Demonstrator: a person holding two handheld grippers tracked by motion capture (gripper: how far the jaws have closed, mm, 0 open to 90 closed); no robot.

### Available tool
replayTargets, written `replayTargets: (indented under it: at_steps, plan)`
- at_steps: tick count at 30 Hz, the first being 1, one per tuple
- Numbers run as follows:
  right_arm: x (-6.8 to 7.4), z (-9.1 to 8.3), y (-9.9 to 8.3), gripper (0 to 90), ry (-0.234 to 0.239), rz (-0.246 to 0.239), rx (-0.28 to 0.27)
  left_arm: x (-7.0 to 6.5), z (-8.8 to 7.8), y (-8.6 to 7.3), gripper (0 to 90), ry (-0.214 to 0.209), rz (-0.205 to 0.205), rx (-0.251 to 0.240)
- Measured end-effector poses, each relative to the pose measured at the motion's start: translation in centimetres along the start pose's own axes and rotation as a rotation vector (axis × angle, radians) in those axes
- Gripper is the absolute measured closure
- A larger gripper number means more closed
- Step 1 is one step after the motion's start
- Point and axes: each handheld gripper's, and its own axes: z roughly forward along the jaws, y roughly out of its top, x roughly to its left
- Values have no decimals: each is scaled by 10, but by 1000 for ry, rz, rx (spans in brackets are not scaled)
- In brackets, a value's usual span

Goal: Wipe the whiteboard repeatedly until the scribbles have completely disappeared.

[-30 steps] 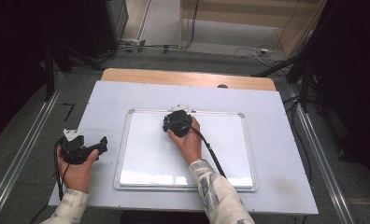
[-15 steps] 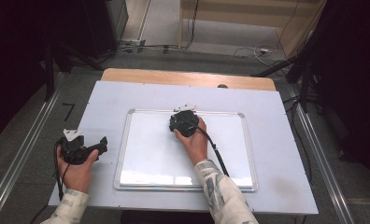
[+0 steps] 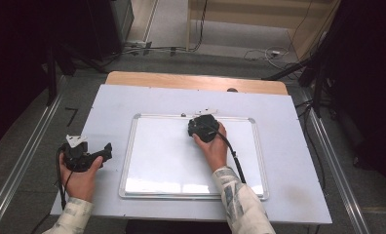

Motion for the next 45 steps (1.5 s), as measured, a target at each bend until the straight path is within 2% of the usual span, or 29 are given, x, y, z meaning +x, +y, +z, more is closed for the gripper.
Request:
replayTargets:
  at_steps: [21,45]
  plan:
    - [-39,-10,-12,390,-34,51,3,0,0,0,52,-3,-2,-5]
    - [-65,-19,-22,389,-60,78,3,-1,1,0,52,4,0,0]
